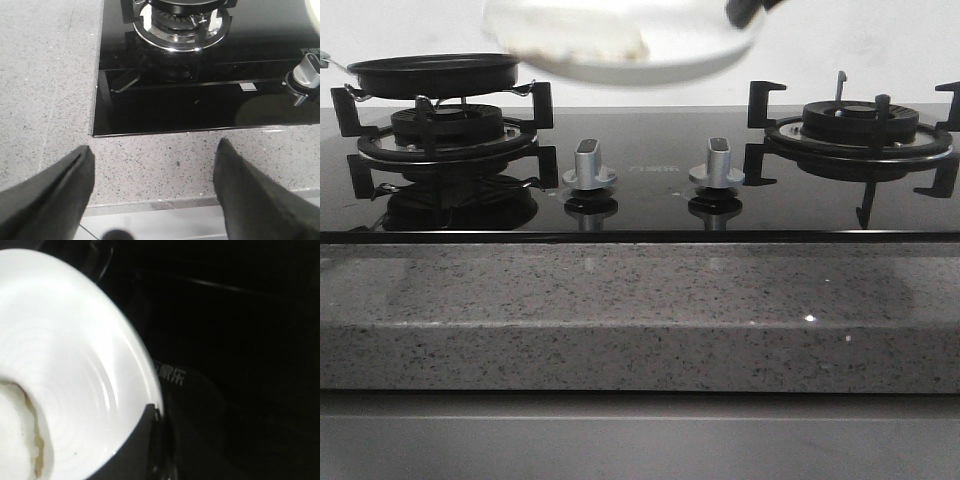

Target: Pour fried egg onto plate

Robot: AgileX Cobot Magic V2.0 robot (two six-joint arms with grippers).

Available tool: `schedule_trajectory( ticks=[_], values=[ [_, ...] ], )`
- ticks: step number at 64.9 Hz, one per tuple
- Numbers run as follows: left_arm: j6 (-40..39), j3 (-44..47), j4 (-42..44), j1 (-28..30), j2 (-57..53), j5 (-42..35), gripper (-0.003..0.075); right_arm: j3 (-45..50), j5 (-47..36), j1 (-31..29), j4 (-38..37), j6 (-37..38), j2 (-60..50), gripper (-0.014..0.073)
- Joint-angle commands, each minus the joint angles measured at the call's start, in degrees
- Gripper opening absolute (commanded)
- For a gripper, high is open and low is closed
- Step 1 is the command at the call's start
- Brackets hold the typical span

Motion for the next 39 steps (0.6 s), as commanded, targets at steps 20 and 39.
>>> schedule_trajectory(
  ticks=[20,39],
  values=[
    [-0.54,-1.37,-0.47,-0.35,0.52,-3.7,0.0494,-13.55,-2.73,-4.24,2.16,12.27,10.39,-0.0066],
    [-0.54,-1.37,-0.47,-0.35,0.52,-3.7,0.0494,-13.55,-3.0,-5.2,1.87,15.31,16.08,-0.004]
  ],
)
